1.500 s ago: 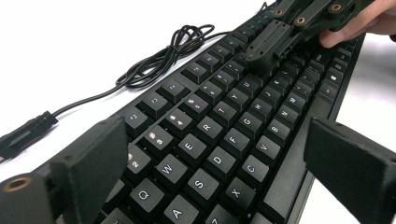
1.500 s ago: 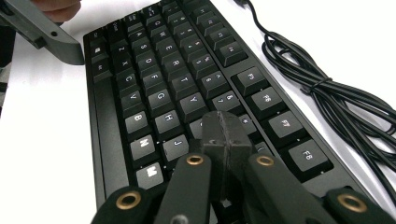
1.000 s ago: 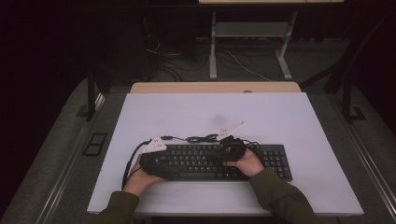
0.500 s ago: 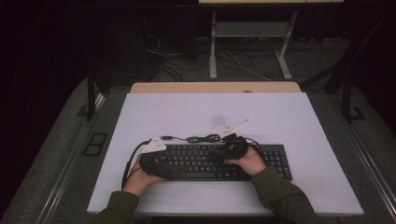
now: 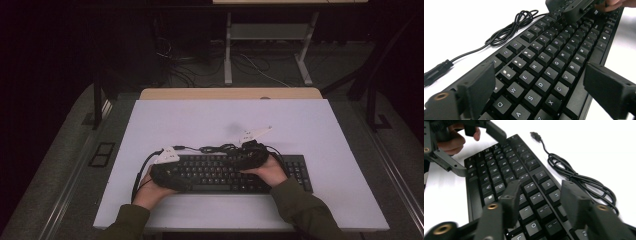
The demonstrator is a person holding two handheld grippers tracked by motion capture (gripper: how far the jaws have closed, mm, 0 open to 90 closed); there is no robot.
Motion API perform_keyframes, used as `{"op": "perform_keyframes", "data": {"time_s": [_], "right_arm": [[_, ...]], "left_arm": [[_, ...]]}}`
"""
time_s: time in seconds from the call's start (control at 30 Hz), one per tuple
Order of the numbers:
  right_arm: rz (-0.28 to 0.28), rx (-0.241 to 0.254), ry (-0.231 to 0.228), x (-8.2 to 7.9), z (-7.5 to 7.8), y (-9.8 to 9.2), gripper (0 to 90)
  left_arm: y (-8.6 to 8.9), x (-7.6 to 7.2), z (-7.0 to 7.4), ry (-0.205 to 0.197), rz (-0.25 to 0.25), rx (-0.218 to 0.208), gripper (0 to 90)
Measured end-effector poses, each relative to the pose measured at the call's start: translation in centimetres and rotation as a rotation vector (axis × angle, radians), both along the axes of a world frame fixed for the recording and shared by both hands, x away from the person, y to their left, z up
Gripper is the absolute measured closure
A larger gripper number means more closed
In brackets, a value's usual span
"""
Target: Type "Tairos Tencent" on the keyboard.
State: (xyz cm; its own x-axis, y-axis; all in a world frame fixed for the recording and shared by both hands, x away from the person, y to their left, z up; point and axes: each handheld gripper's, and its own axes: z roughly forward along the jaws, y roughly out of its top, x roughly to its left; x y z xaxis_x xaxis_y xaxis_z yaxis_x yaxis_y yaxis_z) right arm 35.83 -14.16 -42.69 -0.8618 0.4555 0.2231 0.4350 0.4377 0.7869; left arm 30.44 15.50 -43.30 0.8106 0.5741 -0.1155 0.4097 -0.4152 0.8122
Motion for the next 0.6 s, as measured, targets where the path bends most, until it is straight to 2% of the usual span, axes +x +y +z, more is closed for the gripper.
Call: {"op": "perform_keyframes", "data": {"time_s": [0.13,0.17,0.2,0.47,0.6], "right_arm": [[-0.037,0.015,-0.013,0.17,0.01,-0.24,35.0],[-0.037,0.015,-0.013,0.17,0.01,-0.24,35.0],[-0.046,0.018,-0.013,0.24,0.02,-0.32,31.1],[-0.069,0.035,-0.028,0.36,-0.09,-0.36,26.2],[-0.07,0.039,-0.033,0.34,-0.08,-0.31,25.4]], "left_arm": [[-0.13,0.02,0.05,-0.001,0.001,0.002,18.3],[-0.17,0.04,0.07,-0.002,-0.003,0.002,18.3],[-0.23,0.04,0.07,0.0,-0.003,0.0,21.3],[-0.57,0.23,0.06,0.004,-0.008,-0.008,30.5],[-0.62,0.45,0.03,0.006,-0.004,-0.002,39.1]]}}
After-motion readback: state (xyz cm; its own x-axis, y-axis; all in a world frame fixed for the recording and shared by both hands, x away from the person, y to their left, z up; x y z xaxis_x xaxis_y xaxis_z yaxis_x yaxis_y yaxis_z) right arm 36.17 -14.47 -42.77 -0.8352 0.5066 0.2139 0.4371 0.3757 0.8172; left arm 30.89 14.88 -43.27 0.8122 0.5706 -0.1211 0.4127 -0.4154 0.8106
